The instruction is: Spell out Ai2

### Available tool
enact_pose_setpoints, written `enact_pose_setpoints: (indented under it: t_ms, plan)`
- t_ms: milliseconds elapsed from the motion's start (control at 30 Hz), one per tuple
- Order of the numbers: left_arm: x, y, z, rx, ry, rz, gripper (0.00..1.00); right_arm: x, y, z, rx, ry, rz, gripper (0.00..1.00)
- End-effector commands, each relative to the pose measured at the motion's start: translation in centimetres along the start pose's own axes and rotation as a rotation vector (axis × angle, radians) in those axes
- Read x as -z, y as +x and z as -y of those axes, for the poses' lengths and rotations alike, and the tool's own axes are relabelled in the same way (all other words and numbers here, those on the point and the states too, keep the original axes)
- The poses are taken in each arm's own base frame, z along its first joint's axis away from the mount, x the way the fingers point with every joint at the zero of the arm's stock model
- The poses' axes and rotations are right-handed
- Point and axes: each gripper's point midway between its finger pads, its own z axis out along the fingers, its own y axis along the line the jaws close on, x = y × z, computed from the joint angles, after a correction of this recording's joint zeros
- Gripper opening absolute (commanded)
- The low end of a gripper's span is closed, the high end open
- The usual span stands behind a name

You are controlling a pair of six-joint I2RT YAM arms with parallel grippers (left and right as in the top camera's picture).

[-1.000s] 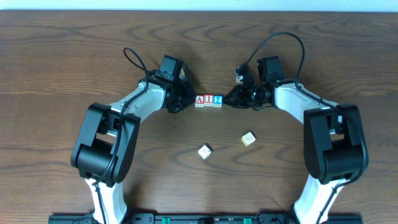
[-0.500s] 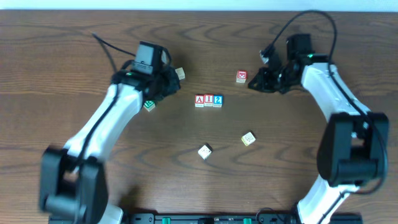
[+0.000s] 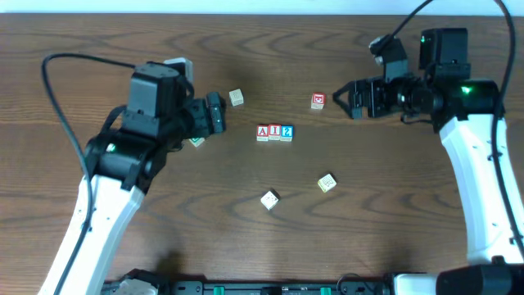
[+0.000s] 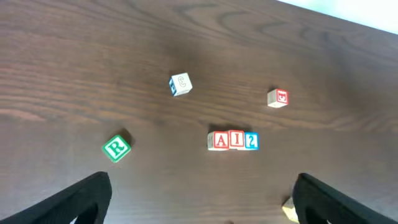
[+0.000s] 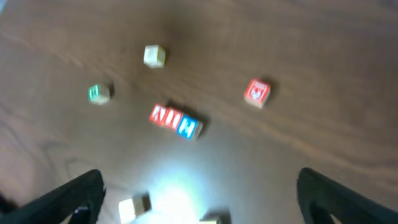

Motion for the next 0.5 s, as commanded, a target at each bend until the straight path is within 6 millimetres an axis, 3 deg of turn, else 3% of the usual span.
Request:
enact_pose_setpoints:
  t_ms: [0, 467]
  plan:
    - [0.72, -0.18, -0.2, -0.028, -0.016, 0.01, 0.95, 0.2, 0.41, 0.0, 0.002, 0.003, -0.02, 0.99]
    - [0.55, 0.31, -0.44, -0.025, -0.026, -0.011, 0.95, 0.2, 0.45, -0.01, 0.001, 0.003, -0.022, 0.99]
